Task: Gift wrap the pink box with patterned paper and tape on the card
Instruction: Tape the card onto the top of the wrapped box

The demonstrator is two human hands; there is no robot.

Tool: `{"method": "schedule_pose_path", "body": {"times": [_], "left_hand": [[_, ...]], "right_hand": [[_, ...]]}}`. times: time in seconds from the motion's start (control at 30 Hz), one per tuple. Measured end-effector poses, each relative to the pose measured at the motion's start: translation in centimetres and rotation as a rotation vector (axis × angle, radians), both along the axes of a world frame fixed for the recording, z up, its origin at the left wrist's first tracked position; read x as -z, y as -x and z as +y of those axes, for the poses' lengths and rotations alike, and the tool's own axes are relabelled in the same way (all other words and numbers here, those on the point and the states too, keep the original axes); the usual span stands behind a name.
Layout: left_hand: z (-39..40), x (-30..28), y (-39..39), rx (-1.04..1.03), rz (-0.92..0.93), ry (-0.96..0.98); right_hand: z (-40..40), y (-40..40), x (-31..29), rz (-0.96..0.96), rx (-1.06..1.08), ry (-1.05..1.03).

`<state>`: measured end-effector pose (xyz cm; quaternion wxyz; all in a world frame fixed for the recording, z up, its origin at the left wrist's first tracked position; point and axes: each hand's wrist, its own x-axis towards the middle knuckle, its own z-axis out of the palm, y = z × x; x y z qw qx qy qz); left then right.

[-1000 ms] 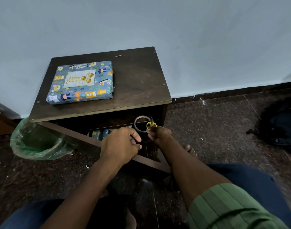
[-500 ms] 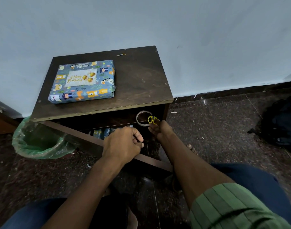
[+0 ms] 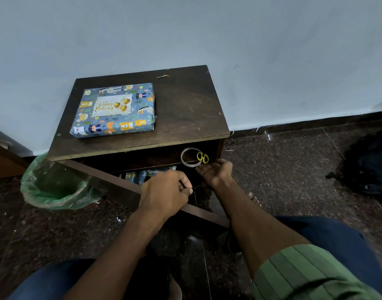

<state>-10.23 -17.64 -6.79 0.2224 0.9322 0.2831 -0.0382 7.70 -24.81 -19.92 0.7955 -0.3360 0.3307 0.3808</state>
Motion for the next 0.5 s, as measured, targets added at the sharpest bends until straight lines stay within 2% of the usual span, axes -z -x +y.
{"method": "schedule_pose_path", "body": {"times": [0.33,0.43,0.5], "left_hand": [[0.0,0.0,0.1,0.046,-0.018,-0.038],[-0.1,0.2,0.6,0.120,-0.078,-0.050],[-0.1,-0.1,0.8,0.211,-0.107,0.015]], "right_hand": [[-0.7,0.3,-0.9,-0.023,-0.038,-0.110],[-1.2,0.5,-1.1,-0.039,-0.076,-0.094],[-2.3,0.7,-1.3,-0.043,-0.083,-0.055]]}}
